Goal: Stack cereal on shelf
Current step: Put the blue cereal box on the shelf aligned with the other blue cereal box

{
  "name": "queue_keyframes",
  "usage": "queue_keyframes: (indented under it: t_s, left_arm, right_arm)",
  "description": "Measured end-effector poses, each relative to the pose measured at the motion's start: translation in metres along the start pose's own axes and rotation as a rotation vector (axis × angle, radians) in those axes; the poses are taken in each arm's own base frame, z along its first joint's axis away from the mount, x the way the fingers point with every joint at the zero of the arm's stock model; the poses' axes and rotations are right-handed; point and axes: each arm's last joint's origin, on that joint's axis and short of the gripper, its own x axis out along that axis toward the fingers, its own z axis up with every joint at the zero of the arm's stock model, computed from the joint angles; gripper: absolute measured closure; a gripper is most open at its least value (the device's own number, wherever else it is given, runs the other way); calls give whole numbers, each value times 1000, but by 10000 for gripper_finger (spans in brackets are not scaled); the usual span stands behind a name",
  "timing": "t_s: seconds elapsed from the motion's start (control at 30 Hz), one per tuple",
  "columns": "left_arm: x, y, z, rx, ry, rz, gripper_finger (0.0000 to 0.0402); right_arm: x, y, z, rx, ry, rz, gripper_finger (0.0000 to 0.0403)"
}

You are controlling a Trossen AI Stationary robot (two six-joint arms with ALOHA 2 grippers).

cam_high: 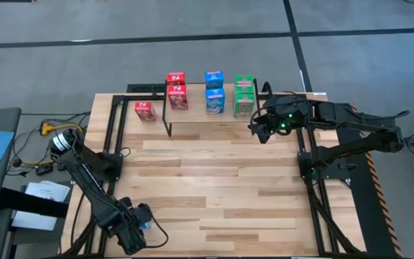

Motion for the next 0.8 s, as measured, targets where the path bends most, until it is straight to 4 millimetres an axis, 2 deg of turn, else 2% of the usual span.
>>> queue_keyframes:
  t_s: [0.17,0.33,0.53,0.8]
  left_arm:
    - [-5,2,5,20,-5,-14,211]
    - [-17,8,18,47,-28,-51,211]
    - [-39,22,43,109,-103,-100,211]
    - [-71,51,81,193,-231,-139,211]
  right_arm:
    - [0,0,0,0,0,0,168]
    - [0,0,0,13,0,1,168]
    - [0,1,0,77,2,15,168]
    - [0,1,0,98,12,28,168]
